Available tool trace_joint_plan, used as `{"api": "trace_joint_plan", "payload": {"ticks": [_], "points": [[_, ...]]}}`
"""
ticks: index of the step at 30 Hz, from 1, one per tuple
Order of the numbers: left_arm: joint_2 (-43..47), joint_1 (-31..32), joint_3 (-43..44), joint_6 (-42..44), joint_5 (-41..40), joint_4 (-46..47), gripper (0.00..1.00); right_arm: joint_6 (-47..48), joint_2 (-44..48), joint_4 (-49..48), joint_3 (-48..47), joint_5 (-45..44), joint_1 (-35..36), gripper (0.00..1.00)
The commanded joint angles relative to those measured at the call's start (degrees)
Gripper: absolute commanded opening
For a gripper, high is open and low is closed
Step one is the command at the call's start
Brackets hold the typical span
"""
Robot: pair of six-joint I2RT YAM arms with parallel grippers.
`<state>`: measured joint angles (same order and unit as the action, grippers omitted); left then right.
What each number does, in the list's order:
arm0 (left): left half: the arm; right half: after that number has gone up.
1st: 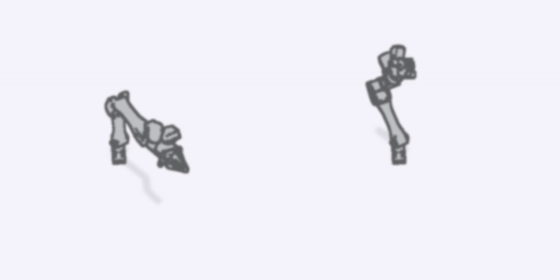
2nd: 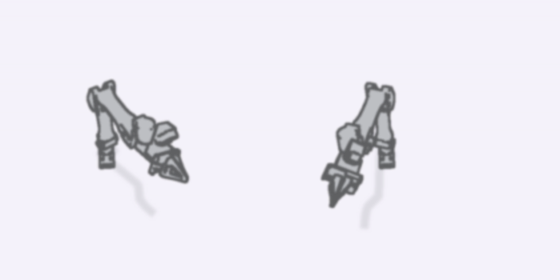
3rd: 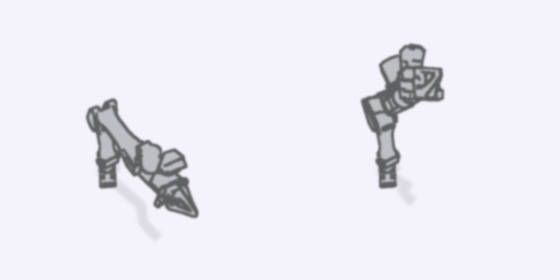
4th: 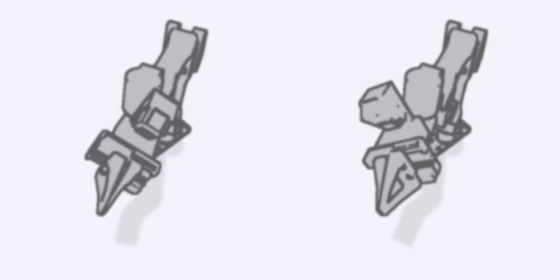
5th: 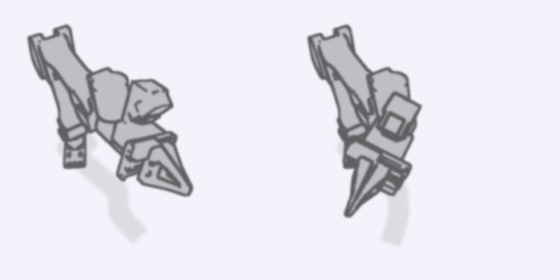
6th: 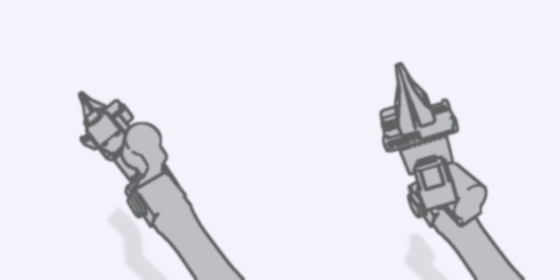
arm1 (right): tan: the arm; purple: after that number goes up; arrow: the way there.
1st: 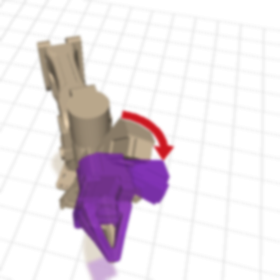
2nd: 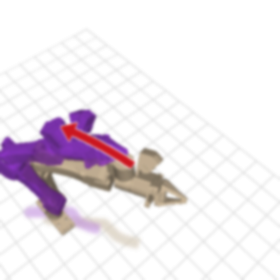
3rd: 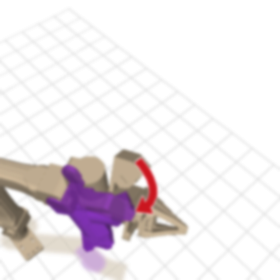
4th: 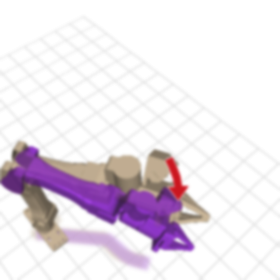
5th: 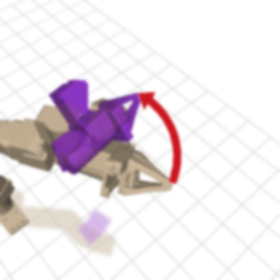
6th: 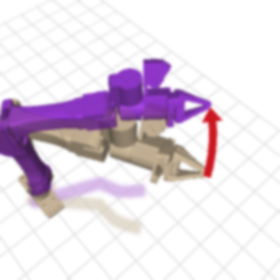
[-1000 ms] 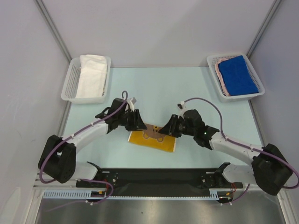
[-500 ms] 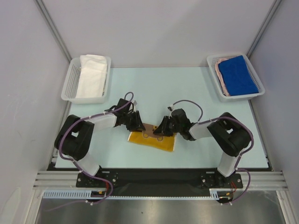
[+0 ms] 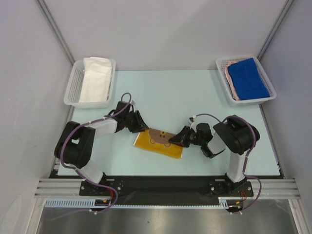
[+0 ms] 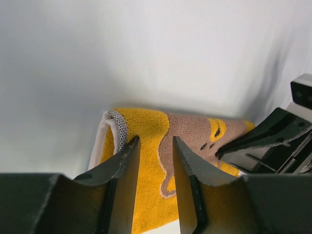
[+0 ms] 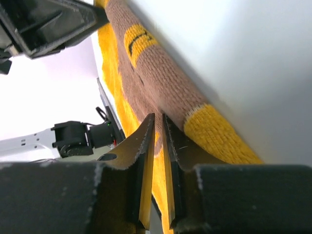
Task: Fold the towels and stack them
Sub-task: Smooth out wrinkles on the folded towel
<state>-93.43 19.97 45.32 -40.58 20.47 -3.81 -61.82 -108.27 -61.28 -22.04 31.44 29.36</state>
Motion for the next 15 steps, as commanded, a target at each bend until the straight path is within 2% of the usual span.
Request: {"api": "trace_joint_plan", "payload": {"ticks": [1, 6, 10, 14, 15], "points": [[0.8, -0.6, 0.5, -1.9, -2.3, 2.2, 0.39, 0.2, -3.4, -3.8, 4.1, 0.6, -1.0, 0.17], [0.5, -0.9, 0.6, -2.1, -4.0, 1.6, 0.38, -0.8, -3.7, -8.5, 7.9, 2.5, -5.2, 0.17], [0.8, -1.0, 1.3, -1.7, -4.7, 0.6, 0.39, 0.6, 0.4, -6.7, 10.3, 3.4, -8.2, 0.17], [1.6, -0.9, 3.2, -1.1, -5.3, -0.8, 0.40, 4.9, 8.8, 4.0, 10.3, 1.3, -9.4, 0.17], [1.8, -1.0, 3.5, -1.1, -5.5, -1.2, 0.41, 6.3, 11.3, 11.8, 9.7, 0.4, -9.4, 0.17]]}}
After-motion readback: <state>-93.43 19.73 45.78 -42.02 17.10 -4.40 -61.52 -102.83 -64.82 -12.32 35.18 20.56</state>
